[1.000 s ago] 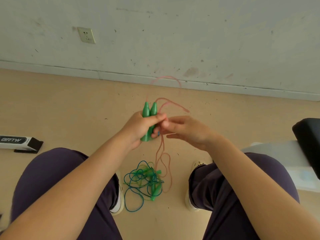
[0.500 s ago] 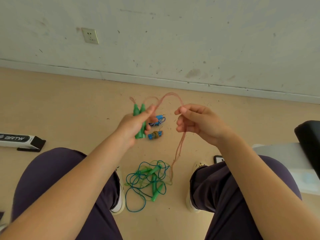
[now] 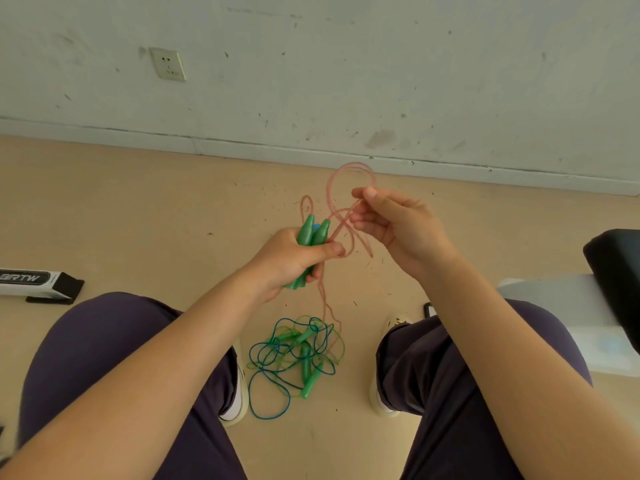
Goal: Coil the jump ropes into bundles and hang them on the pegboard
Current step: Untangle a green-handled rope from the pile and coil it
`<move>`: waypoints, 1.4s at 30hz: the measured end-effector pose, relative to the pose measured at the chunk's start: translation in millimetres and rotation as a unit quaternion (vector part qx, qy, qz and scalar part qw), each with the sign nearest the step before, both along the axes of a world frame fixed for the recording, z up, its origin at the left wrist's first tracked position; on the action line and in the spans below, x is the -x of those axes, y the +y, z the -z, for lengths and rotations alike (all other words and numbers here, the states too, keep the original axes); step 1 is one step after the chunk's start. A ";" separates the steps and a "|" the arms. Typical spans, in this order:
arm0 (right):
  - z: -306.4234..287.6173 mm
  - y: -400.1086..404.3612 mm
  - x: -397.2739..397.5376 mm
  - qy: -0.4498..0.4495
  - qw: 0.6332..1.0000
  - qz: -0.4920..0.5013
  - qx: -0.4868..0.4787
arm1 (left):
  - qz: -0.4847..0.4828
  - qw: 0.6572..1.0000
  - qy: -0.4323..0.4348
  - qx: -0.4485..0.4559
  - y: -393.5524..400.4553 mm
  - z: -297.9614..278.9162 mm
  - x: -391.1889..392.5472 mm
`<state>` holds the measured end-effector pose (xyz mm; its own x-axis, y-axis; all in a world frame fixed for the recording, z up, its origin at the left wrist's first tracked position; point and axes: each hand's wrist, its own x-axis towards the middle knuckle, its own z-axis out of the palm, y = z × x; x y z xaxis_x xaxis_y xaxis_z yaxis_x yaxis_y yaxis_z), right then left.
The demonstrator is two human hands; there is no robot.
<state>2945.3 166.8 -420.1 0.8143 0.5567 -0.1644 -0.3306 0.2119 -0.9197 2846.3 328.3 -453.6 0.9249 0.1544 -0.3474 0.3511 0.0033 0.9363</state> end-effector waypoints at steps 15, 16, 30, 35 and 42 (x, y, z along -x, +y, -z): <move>15.6 11.5 17.6 -0.166 0.918 -0.187 0.307 | -0.205 0.971 -0.098 0.071 24.1 -6.8 -7.8; 11.9 8.4 12.5 -0.175 0.916 -0.154 0.326 | -0.247 0.964 -0.094 0.023 29.4 -6.2 -8.2; -1.1 -18.9 -14.2 -0.148 0.960 0.043 0.232 | -0.248 0.969 -0.011 0.014 48.1 -0.6 -1.5; 0.8 -2.9 0.3 -0.068 0.988 -0.014 0.141 | -0.089 0.994 0.018 0.055 19.2 -4.5 2.3; -2.5 12.2 11.4 -0.081 0.986 -0.046 0.135 | 0.031 0.999 -0.003 0.013 2.7 10.6 -4.3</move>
